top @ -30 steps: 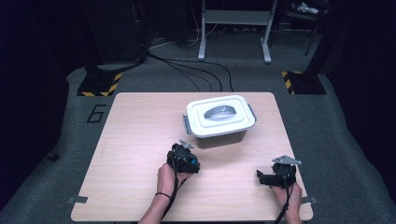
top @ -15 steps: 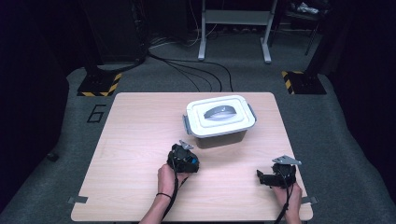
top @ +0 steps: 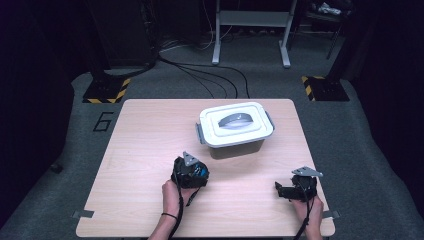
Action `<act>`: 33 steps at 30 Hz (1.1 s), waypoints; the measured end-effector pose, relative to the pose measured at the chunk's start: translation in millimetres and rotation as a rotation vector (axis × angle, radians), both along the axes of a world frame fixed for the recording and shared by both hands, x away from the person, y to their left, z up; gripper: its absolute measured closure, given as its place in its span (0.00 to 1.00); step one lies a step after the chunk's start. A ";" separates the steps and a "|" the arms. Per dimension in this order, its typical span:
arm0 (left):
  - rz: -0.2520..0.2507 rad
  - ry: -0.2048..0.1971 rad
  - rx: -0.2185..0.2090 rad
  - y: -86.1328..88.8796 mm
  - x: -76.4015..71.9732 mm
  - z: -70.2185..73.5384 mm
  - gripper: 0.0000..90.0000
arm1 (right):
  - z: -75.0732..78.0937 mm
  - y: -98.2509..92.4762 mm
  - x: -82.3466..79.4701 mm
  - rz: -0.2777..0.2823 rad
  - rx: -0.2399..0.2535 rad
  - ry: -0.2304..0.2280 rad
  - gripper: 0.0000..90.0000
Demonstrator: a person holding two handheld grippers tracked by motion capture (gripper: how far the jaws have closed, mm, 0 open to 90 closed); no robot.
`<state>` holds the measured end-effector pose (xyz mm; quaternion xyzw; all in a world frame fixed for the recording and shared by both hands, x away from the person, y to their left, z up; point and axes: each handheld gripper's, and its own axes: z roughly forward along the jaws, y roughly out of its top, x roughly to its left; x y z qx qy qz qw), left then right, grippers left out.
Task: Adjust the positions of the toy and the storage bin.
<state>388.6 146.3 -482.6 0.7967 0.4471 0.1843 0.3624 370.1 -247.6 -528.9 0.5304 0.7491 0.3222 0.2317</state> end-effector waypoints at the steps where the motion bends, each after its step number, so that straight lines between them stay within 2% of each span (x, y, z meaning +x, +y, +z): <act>1: 0.000 0.000 0.000 0.0 0.0 0.0 0.28 | 0.0 0.0 0.0 0.000 0.000 0.000 0.04; 7: 0.001 -0.061 -0.052 9.5 -13.7 14.2 0.28 | 0.0 0.0 0.0 0.000 0.000 0.000 0.04; 11: 0.011 -0.135 -0.094 17.2 -25.7 24.9 0.28 | 0.1 -0.3 -0.1 0.000 0.001 0.005 0.04; 13: 0.024 -0.183 -0.128 25.0 -32.8 32.5 0.28 | 0.1 -0.3 0.0 -0.001 0.002 0.005 0.04; 14: 0.029 -0.199 -0.135 27.3 -34.5 34.5 0.28 | 0.0 -0.6 0.2 0.002 0.000 0.002 0.04; 15: 0.029 -0.199 -0.135 27.3 -34.5 34.5 0.28 | 0.0 -0.6 0.2 0.002 0.000 0.002 0.04; 16: 0.036 -0.216 -0.152 32.4 -37.3 38.0 0.28 | 0.0 -0.4 0.1 0.000 0.001 0.004 0.04; 21: 0.049 -0.237 -0.166 41.5 -40.1 43.1 0.28 | 0.0 -0.2 0.0 -0.002 0.002 0.005 0.04; 25: 0.059 -0.237 -0.162 51.9 -40.6 47.9 0.28 | 0.1 -0.2 0.0 -0.003 0.001 0.005 0.04; 33: 0.091 -0.239 -0.132 79.7 -41.9 52.1 0.28 | 0.0 -0.4 0.2 -0.002 0.000 0.003 0.04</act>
